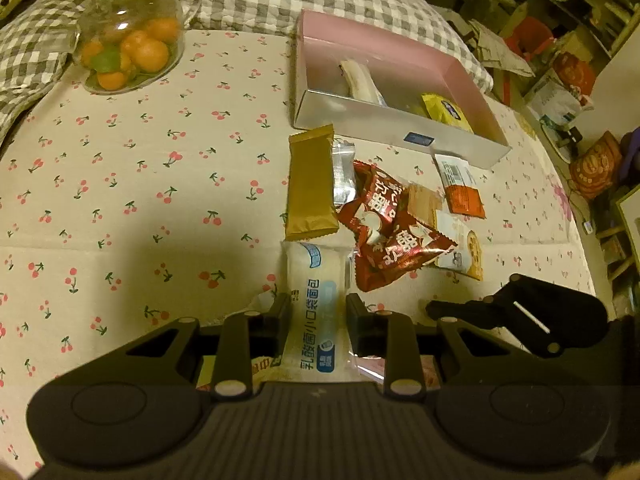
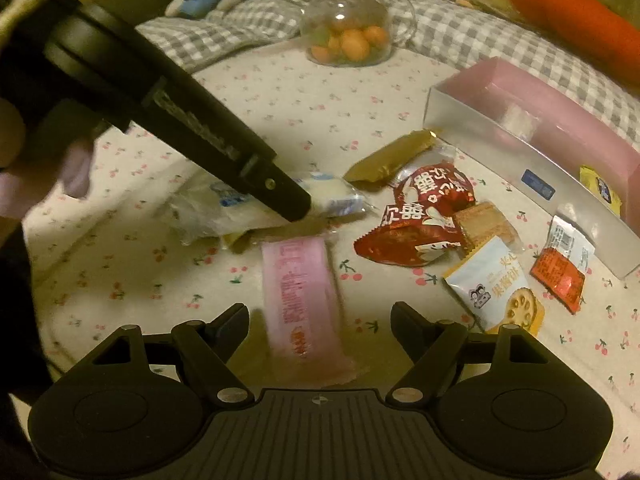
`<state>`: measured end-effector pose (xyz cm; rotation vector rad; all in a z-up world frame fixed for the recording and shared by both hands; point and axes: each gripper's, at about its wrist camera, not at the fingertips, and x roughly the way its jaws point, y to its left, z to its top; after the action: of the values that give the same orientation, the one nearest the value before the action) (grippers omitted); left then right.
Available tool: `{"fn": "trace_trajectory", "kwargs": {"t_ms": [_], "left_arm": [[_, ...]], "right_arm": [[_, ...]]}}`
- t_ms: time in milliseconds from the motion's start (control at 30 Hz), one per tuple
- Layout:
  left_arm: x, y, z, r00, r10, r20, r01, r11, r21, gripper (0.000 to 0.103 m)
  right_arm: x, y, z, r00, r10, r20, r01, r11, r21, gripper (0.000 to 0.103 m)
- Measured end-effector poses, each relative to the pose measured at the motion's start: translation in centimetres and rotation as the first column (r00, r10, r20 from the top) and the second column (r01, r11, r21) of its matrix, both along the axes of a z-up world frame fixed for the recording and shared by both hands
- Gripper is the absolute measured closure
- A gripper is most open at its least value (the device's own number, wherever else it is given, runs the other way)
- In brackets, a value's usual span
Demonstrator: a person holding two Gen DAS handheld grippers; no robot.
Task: Organize snacks
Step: 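Close right tool on the pink packet while left tool holds milk bread packet, then lift both held packets up from the sheet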
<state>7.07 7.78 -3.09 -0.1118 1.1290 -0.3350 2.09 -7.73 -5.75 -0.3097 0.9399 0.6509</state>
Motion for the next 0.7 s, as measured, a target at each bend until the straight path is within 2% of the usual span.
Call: {"fn": "trace_trajectory", "kwargs": {"t_ms": [33, 133, 233, 267, 467, 633, 700], "left_arm": [[0.0, 0.1, 0.0, 1.000, 0.004, 0.001, -0.004, 1.000, -0.002, 0.077], [0.1, 0.3, 0.2, 1.000, 0.012, 0.008, -0.012, 1.000, -0.006, 0.077], [0.2, 0.6, 0.3, 1.000, 0.022, 0.007, -0.022, 1.000, -0.017, 0.078], [0.2, 0.7, 0.4, 1.000, 0.026, 0.007, -0.026, 0.999, -0.022, 0.078], [0.3, 1.5, 0.7, 0.999, 0.048, 0.005, -0.048, 0.998, -0.051, 0.079], [0.4, 2.2, 1.0, 0.998, 0.067, -0.012, -0.068, 0.992, -0.107, 0.096], [0.5, 2.3, 1.1, 0.998, 0.065, -0.012, -0.066, 0.991, -0.115, 0.098]], "right_arm": [[0.1, 0.2, -0.2, 1.000, 0.000, 0.004, 0.000, 1.000, -0.004, 0.026], [0.1, 0.8, -0.5, 1.000, 0.010, 0.013, -0.010, 1.000, -0.014, 0.036], [0.1, 1.3, -0.5, 0.999, 0.030, 0.024, -0.029, 0.999, -0.028, 0.059], [0.1, 1.4, -0.4, 0.999, 0.034, 0.020, -0.034, 0.999, -0.025, 0.070], [0.6, 0.7, 0.1, 1.000, -0.014, -0.018, 0.014, 1.000, -0.002, 0.072], [0.9, -0.8, 1.3, 0.996, -0.064, -0.067, 0.070, 0.994, 0.084, 0.072], [0.9, -1.1, 1.8, 0.994, -0.076, -0.075, 0.083, 0.991, 0.100, 0.072]]}}
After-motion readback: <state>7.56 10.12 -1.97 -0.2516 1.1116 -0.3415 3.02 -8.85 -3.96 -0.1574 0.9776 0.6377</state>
